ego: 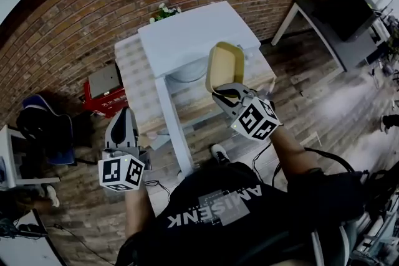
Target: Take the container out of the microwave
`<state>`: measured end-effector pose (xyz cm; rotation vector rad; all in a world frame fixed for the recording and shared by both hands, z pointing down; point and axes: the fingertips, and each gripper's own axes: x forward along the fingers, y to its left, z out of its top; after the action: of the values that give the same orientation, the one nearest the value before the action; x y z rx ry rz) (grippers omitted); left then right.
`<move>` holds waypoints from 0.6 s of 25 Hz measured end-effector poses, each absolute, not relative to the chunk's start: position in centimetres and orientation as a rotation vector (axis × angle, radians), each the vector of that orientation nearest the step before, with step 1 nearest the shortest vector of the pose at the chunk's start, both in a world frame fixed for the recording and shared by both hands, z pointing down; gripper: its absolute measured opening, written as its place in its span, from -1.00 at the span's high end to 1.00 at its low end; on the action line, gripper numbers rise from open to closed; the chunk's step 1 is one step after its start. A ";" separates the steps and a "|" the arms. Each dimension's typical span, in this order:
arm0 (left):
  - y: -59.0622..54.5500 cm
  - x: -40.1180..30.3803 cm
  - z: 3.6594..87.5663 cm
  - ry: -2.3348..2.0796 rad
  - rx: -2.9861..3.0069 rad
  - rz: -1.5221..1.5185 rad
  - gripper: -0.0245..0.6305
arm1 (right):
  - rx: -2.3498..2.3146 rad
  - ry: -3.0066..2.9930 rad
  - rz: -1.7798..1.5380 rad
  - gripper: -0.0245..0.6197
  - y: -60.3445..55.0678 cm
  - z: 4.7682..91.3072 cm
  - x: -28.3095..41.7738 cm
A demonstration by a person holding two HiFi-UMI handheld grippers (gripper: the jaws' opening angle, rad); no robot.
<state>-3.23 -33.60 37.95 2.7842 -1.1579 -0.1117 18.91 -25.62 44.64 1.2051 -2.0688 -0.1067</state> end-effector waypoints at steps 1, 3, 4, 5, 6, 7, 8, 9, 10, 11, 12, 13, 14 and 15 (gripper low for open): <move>-33.7 -3.3 37.9 -1.167 2.782 -0.111 0.88 | 1.222 -2.062 -0.111 0.78 -25.7 44.1 19.4; -34.0 -3.5 37.8 -1.179 2.778 -0.106 0.88 | 1.251 -2.060 -0.114 0.78 -25.9 43.3 20.1; -34.1 -3.5 37.7 -1.185 2.777 -0.102 0.88 | 1.263 -2.067 -0.112 0.78 -26.0 42.9 20.3; -34.2 -3.5 37.7 -1.191 2.776 -0.098 0.88 | 1.274 -2.075 -0.113 0.78 -26.1 42.5 20.5; -34.3 -3.5 37.6 -1.199 2.775 -0.096 0.88 | 1.286 -2.081 -0.119 0.78 -26.2 41.9 20.7; -34.4 -3.5 37.5 -1.208 2.773 -0.096 0.88 | 1.300 -2.085 -0.127 0.78 -26.3 41.4 21.0; -34.5 -3.6 37.5 -1.218 2.769 -0.097 0.88 | 1.319 -2.090 -0.133 0.78 -26.4 40.9 21.2; -34.6 -3.7 37.5 -1.229 2.763 -0.100 0.88 | 1.340 -2.096 -0.136 0.78 -26.5 40.4 21.3; -34.6 -3.8 37.5 -1.239 2.755 -0.103 0.88 | 1.361 -2.100 -0.137 0.78 -26.6 40.1 21.6; -34.7 -3.9 37.5 -1.248 2.748 -0.105 0.88 | 1.380 -2.102 -0.137 0.78 -26.7 39.7 21.8; -34.7 -4.0 37.5 -1.257 2.742 -0.105 0.88 | 1.394 -2.102 -0.138 0.78 -26.8 39.5 22.0; -34.6 -4.1 37.6 -1.265 2.738 -0.102 0.88 | 1.407 -2.101 -0.140 0.78 -26.8 39.3 22.3; -34.7 -4.1 37.6 -1.273 2.736 -0.098 0.88 | 1.419 -2.097 -0.145 0.78 -26.8 39.1 22.6; -34.7 -4.1 37.6 -1.279 2.736 -0.093 0.88 | 1.434 -2.091 -0.150 0.78 -26.9 38.9 22.9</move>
<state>-4.14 -34.67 37.59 2.7361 -1.2787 -0.0932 22.89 -26.90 38.92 1.4337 -2.0913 -0.1500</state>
